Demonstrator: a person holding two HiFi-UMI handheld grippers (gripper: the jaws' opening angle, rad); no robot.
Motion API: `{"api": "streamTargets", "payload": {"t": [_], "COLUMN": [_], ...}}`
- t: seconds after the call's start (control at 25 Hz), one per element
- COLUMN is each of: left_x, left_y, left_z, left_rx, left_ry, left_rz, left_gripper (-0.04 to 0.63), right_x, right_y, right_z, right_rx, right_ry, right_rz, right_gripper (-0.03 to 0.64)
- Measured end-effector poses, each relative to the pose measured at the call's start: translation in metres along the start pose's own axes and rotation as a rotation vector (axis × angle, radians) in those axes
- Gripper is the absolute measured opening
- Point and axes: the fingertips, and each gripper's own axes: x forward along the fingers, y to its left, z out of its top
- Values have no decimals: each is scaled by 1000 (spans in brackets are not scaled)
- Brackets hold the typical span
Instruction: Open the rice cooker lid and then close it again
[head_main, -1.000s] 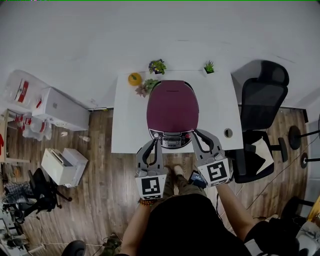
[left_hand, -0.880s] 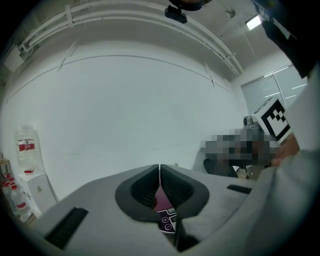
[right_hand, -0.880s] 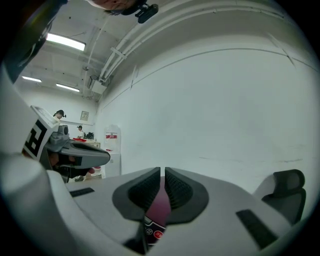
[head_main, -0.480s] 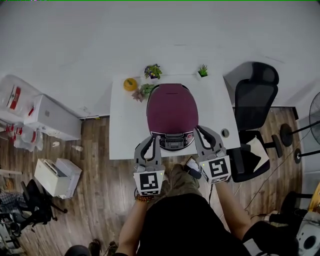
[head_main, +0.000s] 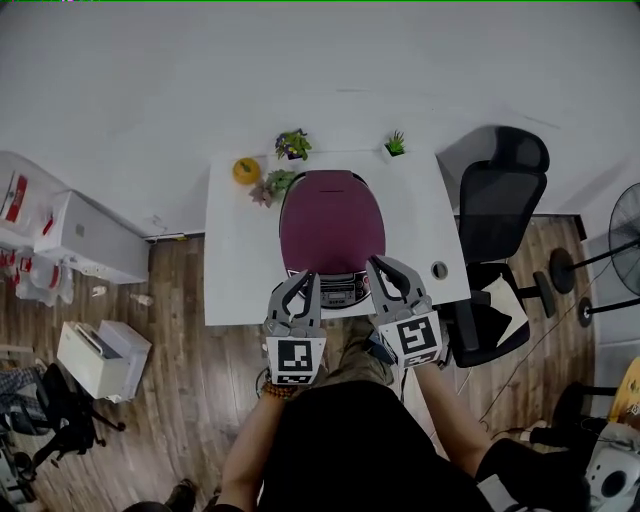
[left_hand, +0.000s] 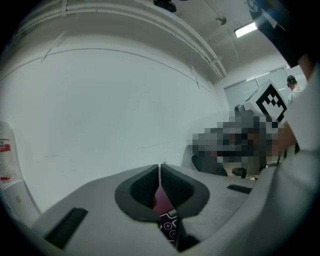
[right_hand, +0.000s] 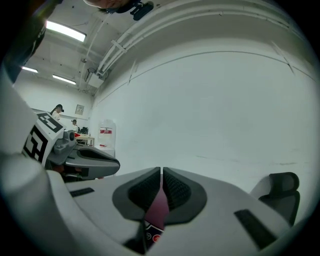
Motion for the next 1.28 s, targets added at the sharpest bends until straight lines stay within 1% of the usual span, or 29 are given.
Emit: {"api": "streamTargets", "payload": {"t": [0.08, 0.4, 0.8, 1.28], "left_x": [5, 10, 18, 30], "left_y": [-4, -10, -11, -17], "left_z": [-4, -29, -51, -77], "left_rx": [-2, -27, -37, -46], "left_ry": [13, 65, 110, 201], "left_rz": [-12, -17, -27, -84], "left_gripper": [26, 26, 25, 25], "right_x": [3, 8, 22, 36], "right_y": [3, 17, 27, 37], "right_z": [-6, -41, -59, -86], "right_rx": [2, 50, 48, 79], "right_ry": [11, 84, 140, 245], "right_rz": [9, 81, 117, 126], "right_gripper": [30, 29, 28, 28]}}
